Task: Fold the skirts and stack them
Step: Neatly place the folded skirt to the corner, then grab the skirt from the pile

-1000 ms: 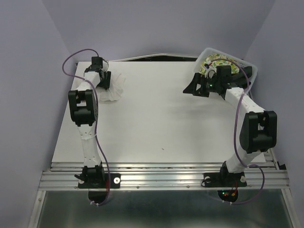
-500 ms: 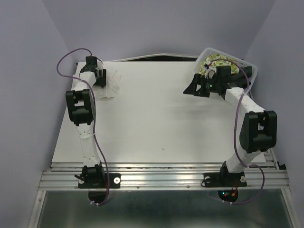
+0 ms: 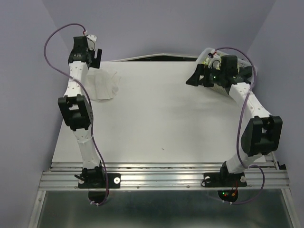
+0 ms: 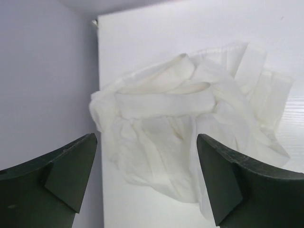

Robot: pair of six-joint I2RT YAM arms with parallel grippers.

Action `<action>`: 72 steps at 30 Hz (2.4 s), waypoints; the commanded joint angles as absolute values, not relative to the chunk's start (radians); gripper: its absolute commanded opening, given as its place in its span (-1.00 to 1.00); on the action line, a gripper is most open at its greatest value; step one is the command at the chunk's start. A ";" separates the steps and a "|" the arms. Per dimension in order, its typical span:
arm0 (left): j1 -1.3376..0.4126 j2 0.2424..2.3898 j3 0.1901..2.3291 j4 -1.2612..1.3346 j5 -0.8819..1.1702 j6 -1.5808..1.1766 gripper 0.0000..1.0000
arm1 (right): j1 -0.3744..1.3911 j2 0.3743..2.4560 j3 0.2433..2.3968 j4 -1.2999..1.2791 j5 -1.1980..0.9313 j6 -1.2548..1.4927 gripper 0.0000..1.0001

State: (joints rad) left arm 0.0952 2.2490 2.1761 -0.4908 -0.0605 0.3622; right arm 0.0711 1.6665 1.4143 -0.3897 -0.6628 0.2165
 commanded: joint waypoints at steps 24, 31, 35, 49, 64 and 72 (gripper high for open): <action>-0.258 1.189 1.240 -0.410 0.416 0.347 0.97 | -0.173 2.060 2.224 -0.604 -0.058 -0.205 1.00; -0.262 1.189 1.235 -0.410 0.426 0.324 0.97 | -0.183 2.312 2.371 -0.470 0.089 -0.290 1.00; -0.262 1.215 1.253 -0.410 0.439 0.316 0.97 | -0.183 2.378 2.350 -0.402 0.127 -0.339 0.95; -0.262 1.273 1.315 -0.410 0.403 0.290 0.96 | -0.201 2.280 2.359 -0.339 0.072 -0.307 -0.99; -0.261 1.255 1.296 -0.377 0.325 0.250 0.97 | -0.201 1.953 2.320 -0.114 -0.187 0.033 -0.99; -0.178 1.244 1.296 -0.345 0.328 0.183 0.97 | -0.201 1.908 2.367 0.043 -0.406 0.336 -0.99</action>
